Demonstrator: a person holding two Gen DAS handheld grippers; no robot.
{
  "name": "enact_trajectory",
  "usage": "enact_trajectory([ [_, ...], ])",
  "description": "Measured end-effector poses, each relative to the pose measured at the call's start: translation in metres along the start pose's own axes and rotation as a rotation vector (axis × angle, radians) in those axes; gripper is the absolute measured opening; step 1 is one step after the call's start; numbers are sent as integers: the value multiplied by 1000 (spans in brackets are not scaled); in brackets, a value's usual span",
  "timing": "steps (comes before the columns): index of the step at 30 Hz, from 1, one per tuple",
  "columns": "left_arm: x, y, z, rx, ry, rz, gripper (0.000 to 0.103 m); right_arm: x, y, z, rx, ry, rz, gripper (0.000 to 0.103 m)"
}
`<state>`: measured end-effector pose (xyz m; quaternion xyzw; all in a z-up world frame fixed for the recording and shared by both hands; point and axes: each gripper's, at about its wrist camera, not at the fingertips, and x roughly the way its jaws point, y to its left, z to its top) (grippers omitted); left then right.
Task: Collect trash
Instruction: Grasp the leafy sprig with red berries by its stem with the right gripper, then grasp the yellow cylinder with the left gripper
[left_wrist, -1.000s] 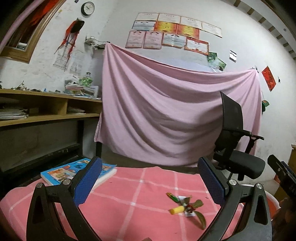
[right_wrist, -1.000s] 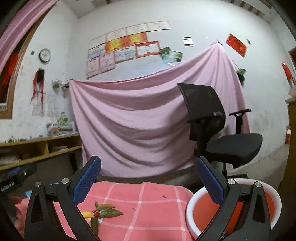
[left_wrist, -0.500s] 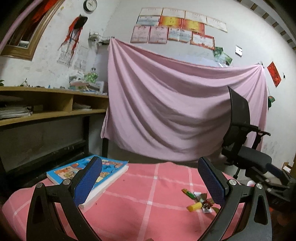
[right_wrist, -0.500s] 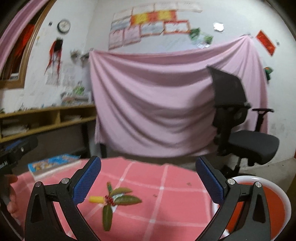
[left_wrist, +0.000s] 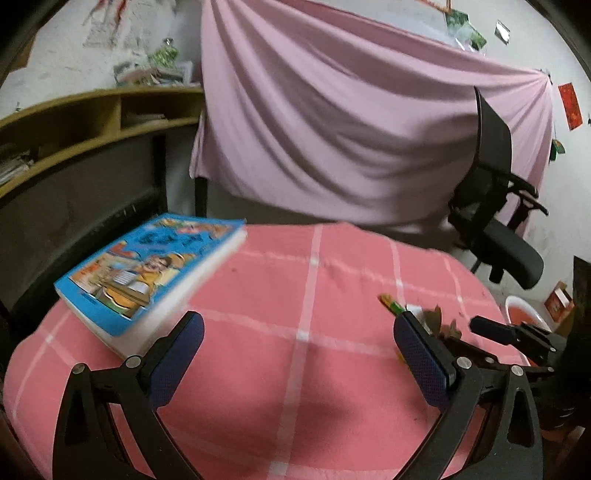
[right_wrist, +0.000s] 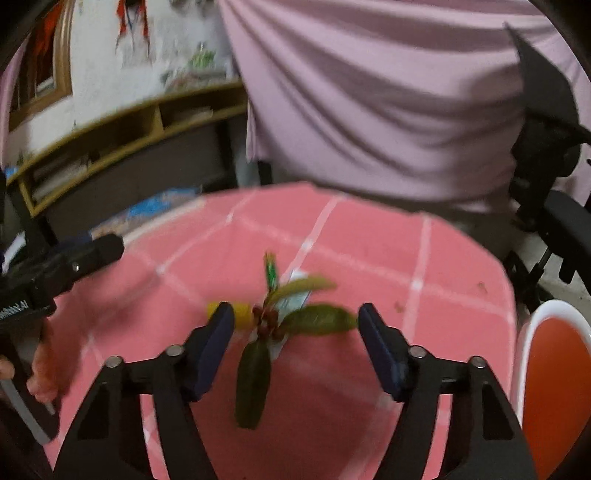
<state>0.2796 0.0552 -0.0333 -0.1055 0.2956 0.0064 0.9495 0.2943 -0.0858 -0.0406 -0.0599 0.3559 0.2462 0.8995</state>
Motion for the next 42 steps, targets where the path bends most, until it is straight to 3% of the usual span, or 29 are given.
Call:
enact_trajectory([
  [3,3,-4,-2,11,21,-21,100,6,2,-2,-5,44,-1,47],
  [5,6,-8,-3,21,34,-40,100,9,1,-4,2,67,2,33],
  [10,15,-13,-4,-2,77,-88,95,9,0,-7,11,84,26,28],
  [13,17,-19,-4,8,92,-108,92,10,-3,-6,21,89,37,12],
  [21,21,-44,-7,116,116,-128,80,1,-21,-10,77,93,-22,11],
  [23,26,-52,-8,146,131,-136,72,-3,-30,-12,106,88,-31,11],
  [30,58,-78,-12,246,241,-137,56,-10,-53,-16,206,72,-32,11],
  [36,68,-81,-8,239,257,-150,55,-9,-54,-17,217,81,-38,11],
  [42,66,-76,-8,205,252,-121,31,-7,-55,-18,224,93,-39,13],
])
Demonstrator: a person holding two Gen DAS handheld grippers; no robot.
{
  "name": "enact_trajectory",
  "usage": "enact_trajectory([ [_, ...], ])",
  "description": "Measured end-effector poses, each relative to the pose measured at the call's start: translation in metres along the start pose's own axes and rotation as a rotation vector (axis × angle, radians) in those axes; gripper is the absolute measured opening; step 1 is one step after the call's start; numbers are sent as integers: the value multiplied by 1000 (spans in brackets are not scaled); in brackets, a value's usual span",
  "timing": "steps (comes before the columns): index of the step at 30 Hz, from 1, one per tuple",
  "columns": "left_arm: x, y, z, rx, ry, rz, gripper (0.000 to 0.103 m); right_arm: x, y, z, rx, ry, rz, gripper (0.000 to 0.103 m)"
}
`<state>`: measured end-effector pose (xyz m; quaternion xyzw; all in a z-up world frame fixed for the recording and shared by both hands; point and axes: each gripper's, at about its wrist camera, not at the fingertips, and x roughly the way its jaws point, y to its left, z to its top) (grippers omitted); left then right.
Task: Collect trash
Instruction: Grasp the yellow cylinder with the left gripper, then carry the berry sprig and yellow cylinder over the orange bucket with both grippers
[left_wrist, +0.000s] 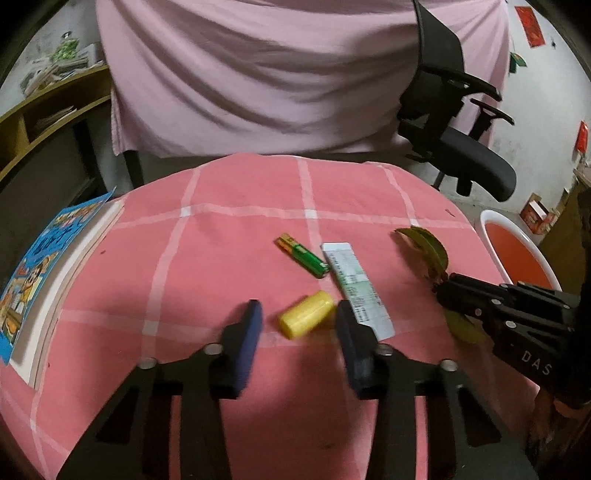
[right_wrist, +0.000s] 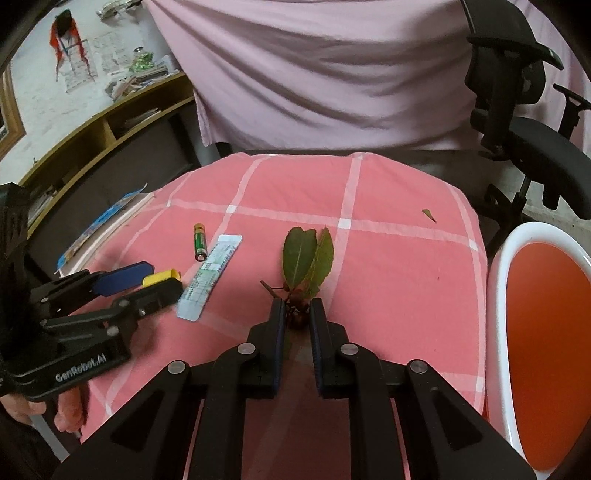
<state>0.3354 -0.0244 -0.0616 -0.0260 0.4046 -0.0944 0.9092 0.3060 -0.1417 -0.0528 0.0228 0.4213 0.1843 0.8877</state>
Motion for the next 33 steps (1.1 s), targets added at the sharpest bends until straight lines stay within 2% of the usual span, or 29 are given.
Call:
enact_trajectory([
  [1,-1,1,0,-12,-2,-5,27,0,0,0,3,1,1,16],
  [5,-6,7,-1,-48,-12,-40,27,-1,-1,-2,11,-4,25,27],
  [14,-17,18,-2,-108,-35,-74,27,13,4,8,14,8,-11,30],
  [15,-18,19,-2,-114,-38,-78,27,15,7,8,-2,11,-31,30],
  [16,-20,21,-2,-123,-41,-84,27,15,10,8,-17,10,-49,24],
  [17,-21,23,-3,-132,-46,-89,27,14,11,7,-25,5,-57,11],
  [19,-26,25,-4,-156,-39,-105,27,8,12,6,-35,-21,-49,11],
  [26,-47,34,-5,-193,-138,-162,27,-6,14,2,-49,-100,-16,11],
  [33,-69,30,-6,-182,-246,-187,27,-33,17,-2,-52,-257,1,11],
])
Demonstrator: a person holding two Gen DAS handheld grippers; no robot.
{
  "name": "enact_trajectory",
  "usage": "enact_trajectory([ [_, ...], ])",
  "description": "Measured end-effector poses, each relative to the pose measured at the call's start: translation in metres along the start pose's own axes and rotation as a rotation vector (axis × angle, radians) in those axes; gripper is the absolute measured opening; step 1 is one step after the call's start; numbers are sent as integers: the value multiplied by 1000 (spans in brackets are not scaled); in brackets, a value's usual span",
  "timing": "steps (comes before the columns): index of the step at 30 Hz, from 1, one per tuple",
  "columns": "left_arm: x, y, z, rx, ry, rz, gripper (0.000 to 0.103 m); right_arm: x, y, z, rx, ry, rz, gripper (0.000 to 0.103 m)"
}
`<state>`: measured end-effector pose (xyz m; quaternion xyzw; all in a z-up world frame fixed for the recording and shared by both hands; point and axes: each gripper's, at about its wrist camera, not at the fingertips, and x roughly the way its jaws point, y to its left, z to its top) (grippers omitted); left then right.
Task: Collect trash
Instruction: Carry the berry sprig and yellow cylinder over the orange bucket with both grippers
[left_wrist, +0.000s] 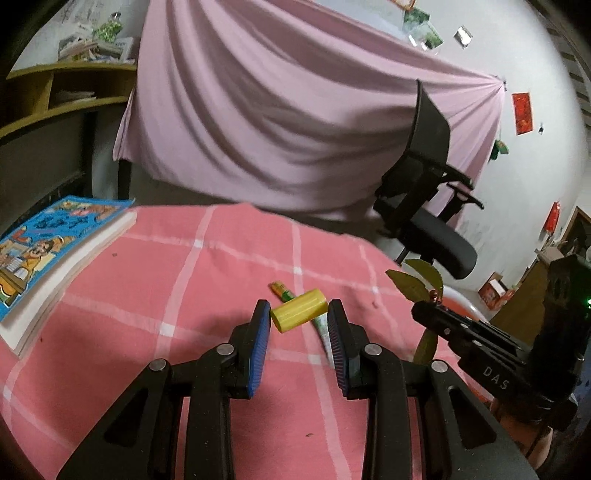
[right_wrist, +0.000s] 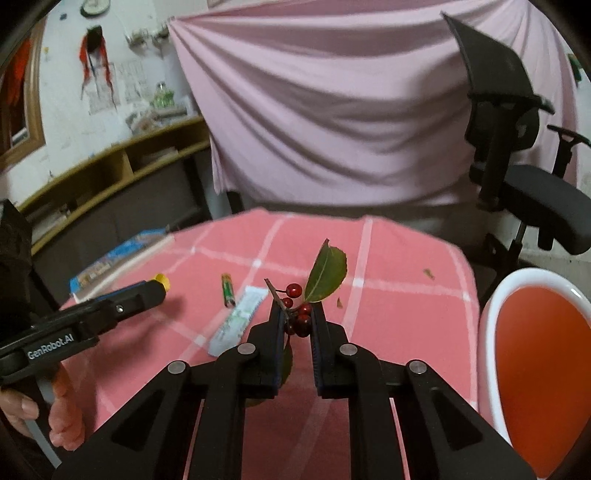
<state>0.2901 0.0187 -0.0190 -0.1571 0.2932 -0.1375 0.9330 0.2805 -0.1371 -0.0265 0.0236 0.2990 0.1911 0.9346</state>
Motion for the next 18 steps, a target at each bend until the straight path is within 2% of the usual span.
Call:
enact_trajectory([
  [4,-23,-11,-3,39,-127,-25,27,-15,3,0,-2,-85,-3,11],
  [9,-53,-32,-13,122,-279,-1,27,-39,8,-2,-21,-216,-1,11],
  [12,-61,-42,-15,129,-335,7,27,-57,8,-3,-23,-308,2,11],
  [18,-60,-78,-8,182,-384,-21,27,-92,-3,-1,-32,-457,-50,12],
])
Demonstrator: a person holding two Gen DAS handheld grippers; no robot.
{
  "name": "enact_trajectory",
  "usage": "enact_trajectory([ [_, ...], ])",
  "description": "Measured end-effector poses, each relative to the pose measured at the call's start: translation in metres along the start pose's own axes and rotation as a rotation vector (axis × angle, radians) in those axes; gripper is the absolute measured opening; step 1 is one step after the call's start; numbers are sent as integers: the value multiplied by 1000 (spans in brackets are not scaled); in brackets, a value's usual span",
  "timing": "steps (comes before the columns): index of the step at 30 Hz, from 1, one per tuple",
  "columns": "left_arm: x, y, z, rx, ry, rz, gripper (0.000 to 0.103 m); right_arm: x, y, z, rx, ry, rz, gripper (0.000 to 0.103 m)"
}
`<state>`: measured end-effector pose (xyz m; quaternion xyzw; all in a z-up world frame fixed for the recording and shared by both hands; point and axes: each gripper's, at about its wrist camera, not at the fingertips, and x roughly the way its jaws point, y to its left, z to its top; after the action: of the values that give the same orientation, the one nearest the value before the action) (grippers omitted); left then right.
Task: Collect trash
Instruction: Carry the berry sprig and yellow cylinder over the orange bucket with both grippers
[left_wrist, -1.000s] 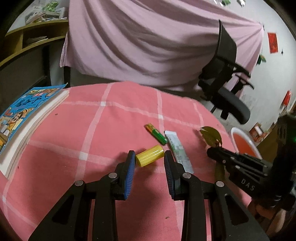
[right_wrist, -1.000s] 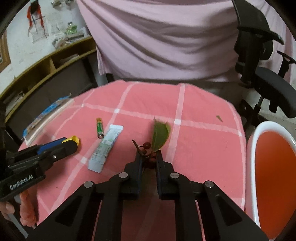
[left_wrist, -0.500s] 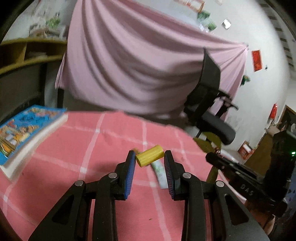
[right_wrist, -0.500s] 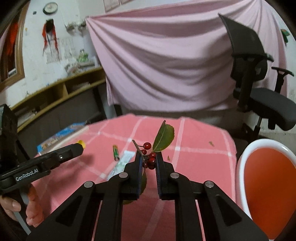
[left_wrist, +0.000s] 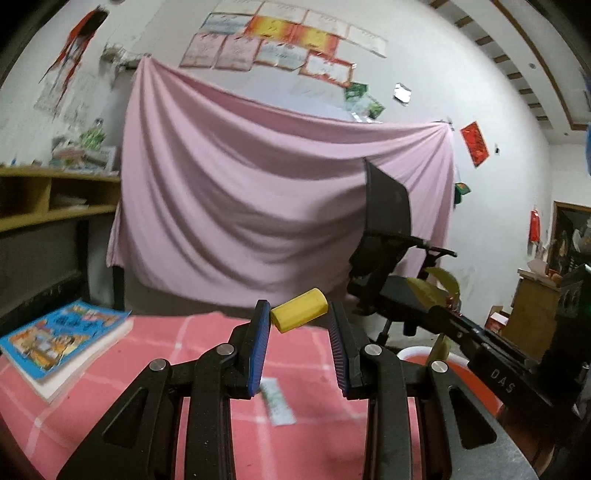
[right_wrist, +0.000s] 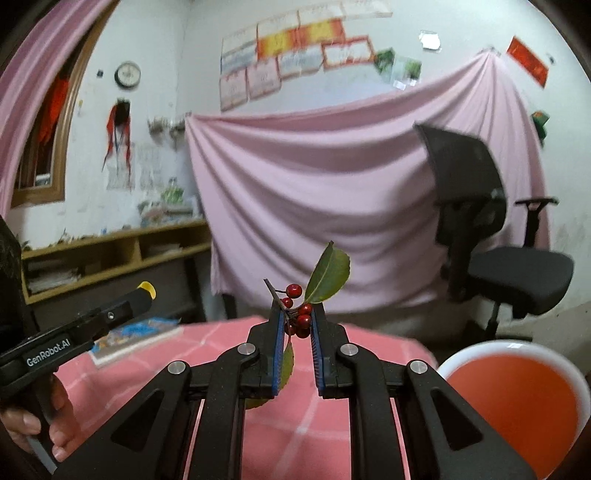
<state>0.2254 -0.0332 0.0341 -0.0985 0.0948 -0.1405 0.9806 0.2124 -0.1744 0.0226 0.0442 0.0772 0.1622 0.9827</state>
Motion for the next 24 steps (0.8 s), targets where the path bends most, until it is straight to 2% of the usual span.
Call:
enact_trajectory([
  [5,13,-33,12,11,-27,-56,27,-21,-32,10,42,-75,-65,12],
  [11,41,-77,21,60,-15,-134,27,-40,-73,12,101,-100,-153,12],
  [14,58,-97,18,44,16,-181,27,-45,-93,11,129,-80,-198,12],
  [17,77,-113,13,13,66,-224,27,-45,-112,7,154,-23,-246,12],
  [24,115,-146,2,-25,199,-270,27,-47,-151,-5,238,80,-298,12],
])
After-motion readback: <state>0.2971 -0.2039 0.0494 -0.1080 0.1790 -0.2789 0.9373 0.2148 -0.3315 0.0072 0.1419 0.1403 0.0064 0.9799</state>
